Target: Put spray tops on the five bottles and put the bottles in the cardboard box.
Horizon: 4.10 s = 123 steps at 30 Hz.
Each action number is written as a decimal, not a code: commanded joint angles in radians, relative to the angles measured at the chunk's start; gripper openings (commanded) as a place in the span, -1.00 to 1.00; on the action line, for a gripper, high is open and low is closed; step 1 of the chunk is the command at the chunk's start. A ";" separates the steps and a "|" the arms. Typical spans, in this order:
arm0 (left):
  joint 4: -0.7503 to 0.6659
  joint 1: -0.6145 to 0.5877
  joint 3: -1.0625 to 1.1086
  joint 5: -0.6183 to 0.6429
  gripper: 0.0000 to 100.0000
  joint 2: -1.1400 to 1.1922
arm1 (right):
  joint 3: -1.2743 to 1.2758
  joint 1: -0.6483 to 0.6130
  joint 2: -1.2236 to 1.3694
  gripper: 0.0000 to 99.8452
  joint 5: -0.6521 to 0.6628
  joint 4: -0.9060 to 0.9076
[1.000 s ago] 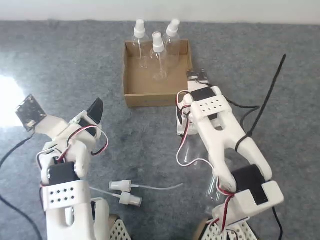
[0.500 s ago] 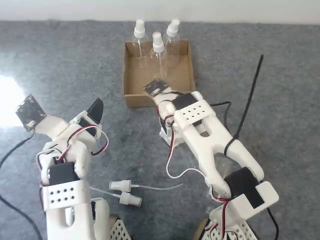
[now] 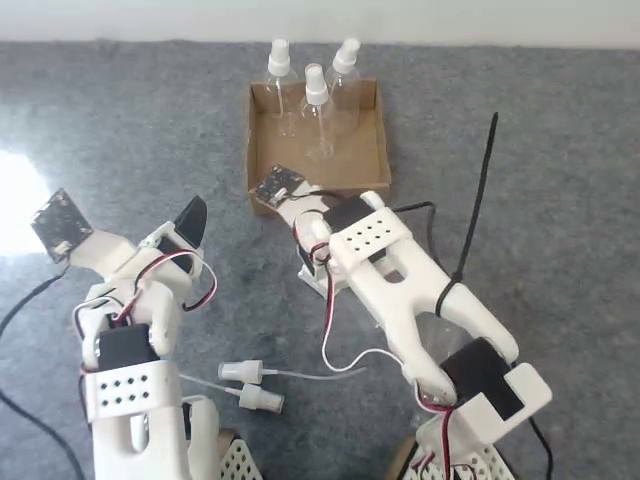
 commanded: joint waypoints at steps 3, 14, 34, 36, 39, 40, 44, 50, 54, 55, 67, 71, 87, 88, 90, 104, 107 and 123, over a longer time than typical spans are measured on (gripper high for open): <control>-0.023 -0.005 -0.004 -0.008 -0.42 -0.014 | -0.135 -0.038 0.079 -0.46 0.008 0.042; -0.023 -0.002 -0.004 -0.008 -0.42 -0.014 | -0.471 -0.044 0.303 -0.46 -0.063 0.308; -0.023 0.000 -0.004 -0.008 -0.42 -0.014 | -0.790 -0.044 0.598 -0.46 0.037 0.450; -0.023 0.000 -0.004 -0.008 -0.42 -0.014 | -0.790 -0.042 0.602 -0.46 0.037 0.450; -0.023 0.000 -0.004 -0.008 -0.42 -0.014 | -0.790 -0.042 0.599 -0.50 0.037 0.450; -0.023 0.000 -0.004 -0.008 -0.42 -0.014 | -0.790 -0.042 0.596 -0.55 0.037 0.450; -0.023 0.000 -0.004 -0.008 -0.42 -0.014 | -0.807 -0.041 0.595 -0.74 0.037 0.452; -0.023 -0.002 -0.004 -0.008 -0.42 -0.014 | -0.859 -0.039 0.587 -0.84 0.029 0.493; -0.023 -0.002 -0.004 -0.008 -0.42 -0.014 | -0.901 -0.039 0.545 -0.83 0.029 0.559; -0.023 -0.003 -0.004 -0.008 -0.42 -0.014 | -0.904 -0.039 0.529 -0.83 0.028 0.572; -0.023 -0.005 -0.004 -0.008 -0.42 -0.014 | -0.868 -0.027 0.286 -0.84 0.017 0.588; -0.023 -0.005 -0.004 -0.008 -0.42 -0.014 | -0.764 -0.044 0.162 -0.84 -0.014 0.587; -0.017 -0.005 -0.010 -0.084 -0.42 -0.014 | -0.548 -0.042 -0.229 -0.84 -0.044 0.581; -0.015 -0.005 -0.010 -0.107 -0.42 -0.014 | -0.534 -0.042 -0.251 -0.84 -0.069 0.579; -0.015 -0.005 -0.012 -0.126 -0.42 -0.014 | -0.511 -0.041 -0.283 -0.84 -0.109 0.578; 0.342 0.000 -0.331 -0.339 -0.42 -0.006 | -0.307 0.154 -0.320 -0.83 -0.233 0.397; 0.371 0.000 -0.338 -0.427 -0.42 -0.006 | -0.296 0.156 -0.320 -0.83 -0.233 0.392; 0.572 0.068 -0.338 -0.845 -0.41 -0.003 | -0.008 0.239 -0.561 -0.83 -0.235 0.209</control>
